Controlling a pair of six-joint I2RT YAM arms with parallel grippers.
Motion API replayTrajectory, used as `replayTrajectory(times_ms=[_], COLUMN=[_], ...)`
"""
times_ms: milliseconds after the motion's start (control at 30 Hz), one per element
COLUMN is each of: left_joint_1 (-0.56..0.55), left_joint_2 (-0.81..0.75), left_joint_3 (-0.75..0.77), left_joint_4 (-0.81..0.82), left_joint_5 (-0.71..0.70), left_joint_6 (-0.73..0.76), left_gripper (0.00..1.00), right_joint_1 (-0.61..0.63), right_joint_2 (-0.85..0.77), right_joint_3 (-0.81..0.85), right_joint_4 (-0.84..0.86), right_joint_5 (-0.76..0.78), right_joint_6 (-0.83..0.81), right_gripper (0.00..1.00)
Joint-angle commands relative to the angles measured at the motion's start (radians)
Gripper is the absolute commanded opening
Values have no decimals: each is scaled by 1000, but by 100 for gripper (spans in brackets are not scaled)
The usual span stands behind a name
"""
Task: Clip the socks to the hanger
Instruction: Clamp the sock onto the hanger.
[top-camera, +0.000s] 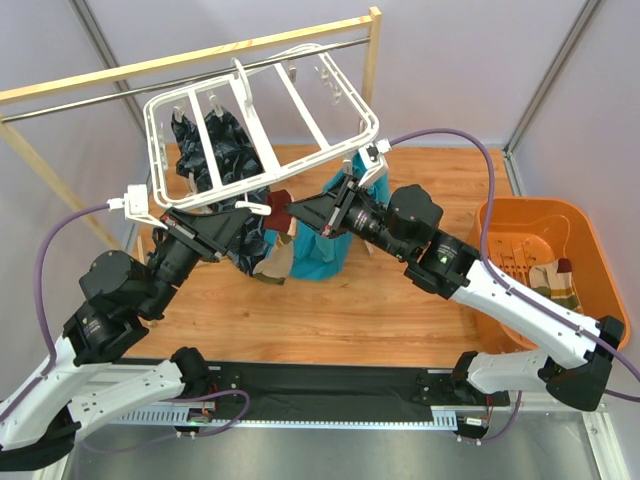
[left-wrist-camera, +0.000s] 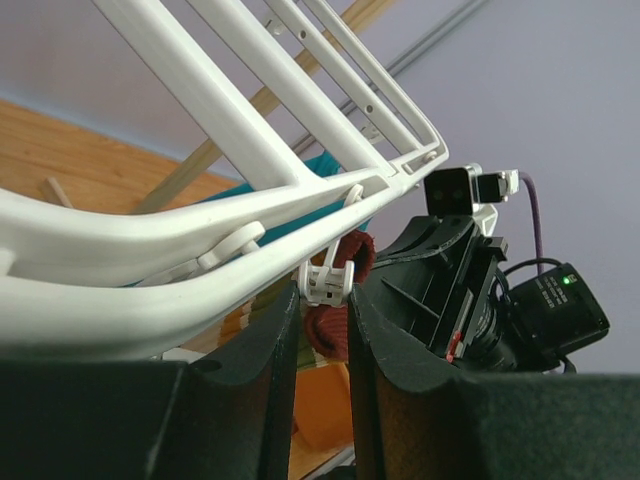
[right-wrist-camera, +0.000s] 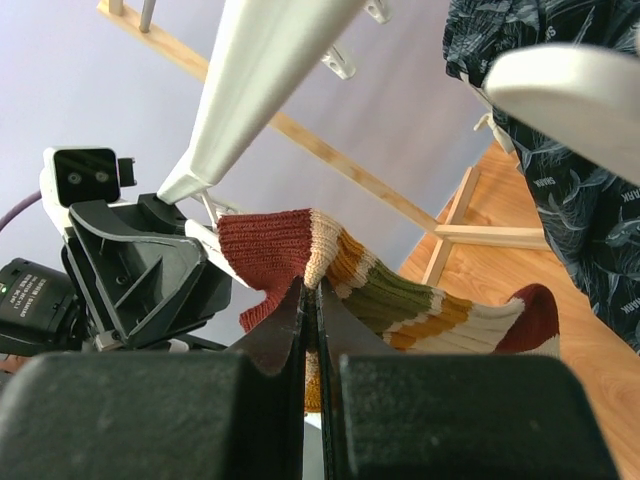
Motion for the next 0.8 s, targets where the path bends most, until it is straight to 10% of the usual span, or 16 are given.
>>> replayTrajectory(times_ms=[0,767], left_joint_1=[-6,-6], left_joint_2=[-5,-19], left_joint_3=[-6,-12], left_joint_4=[-17,-27], left_joint_5=[51,58], left_joint_6=[-10,-12], left_gripper=[0,0], right_joint_1=[7,-4], right_joint_2=[6,47], right_joint_3=[-3,127], right_joint_4=[80,42], right_joint_5=[26,-88], right_joint_6=[8,-52], right_gripper=[0,0])
